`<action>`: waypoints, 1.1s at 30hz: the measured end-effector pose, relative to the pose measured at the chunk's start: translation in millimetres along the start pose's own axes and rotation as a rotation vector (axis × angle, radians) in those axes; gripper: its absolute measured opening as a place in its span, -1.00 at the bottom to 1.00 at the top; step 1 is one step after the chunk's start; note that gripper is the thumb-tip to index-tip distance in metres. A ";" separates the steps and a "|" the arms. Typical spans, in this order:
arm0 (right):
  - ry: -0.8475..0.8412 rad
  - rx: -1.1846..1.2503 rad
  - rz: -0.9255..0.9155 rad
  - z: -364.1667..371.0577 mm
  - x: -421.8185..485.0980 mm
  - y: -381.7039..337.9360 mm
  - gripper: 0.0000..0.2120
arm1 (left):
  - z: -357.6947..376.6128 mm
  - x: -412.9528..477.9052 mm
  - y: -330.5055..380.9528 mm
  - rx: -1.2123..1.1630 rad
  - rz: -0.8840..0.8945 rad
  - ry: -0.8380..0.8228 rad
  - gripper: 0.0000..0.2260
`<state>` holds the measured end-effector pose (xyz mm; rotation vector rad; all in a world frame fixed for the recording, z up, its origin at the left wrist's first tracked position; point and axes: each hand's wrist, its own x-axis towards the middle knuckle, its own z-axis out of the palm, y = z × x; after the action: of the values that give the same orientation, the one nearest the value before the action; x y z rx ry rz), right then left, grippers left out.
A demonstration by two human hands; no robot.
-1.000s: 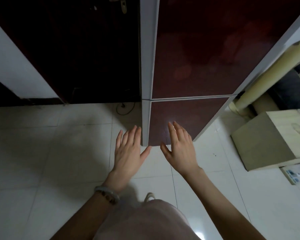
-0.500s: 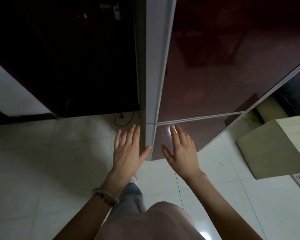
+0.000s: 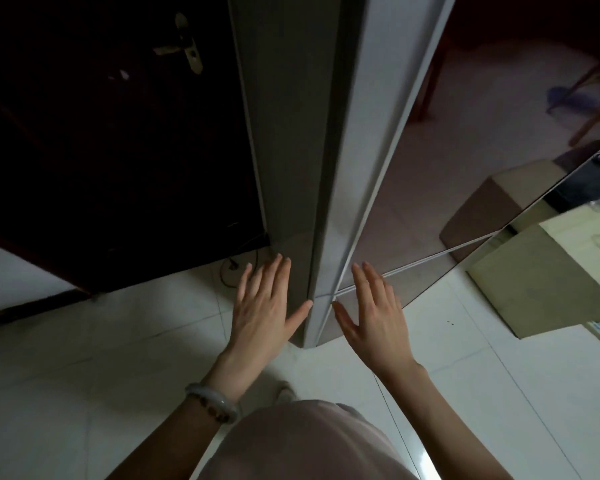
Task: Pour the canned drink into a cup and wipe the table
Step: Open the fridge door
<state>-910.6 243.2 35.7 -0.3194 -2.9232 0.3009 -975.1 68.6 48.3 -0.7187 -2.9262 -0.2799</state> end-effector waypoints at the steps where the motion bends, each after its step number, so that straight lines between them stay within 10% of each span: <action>1: 0.000 -0.011 0.007 0.3 2.1 0.4 -0.35 | -0.1 3.5 -0.4 -0.007 0.011 -0.002 -0.36; 18: 0.585 0.040 -0.303 -105.4 71.5 -7.1 -0.49 | -85.2 78.7 20.1 -0.103 0.130 0.313 -0.36; 33: 0.628 -0.102 -0.403 -130.0 93.9 -13.5 -0.28 | -132.1 86.2 54.3 -0.395 0.193 0.479 -0.63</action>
<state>-976.7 275.2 178.9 0.1469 -2.3080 -0.0153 -1016.7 127.3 198.9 -0.8342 -2.3510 -0.8875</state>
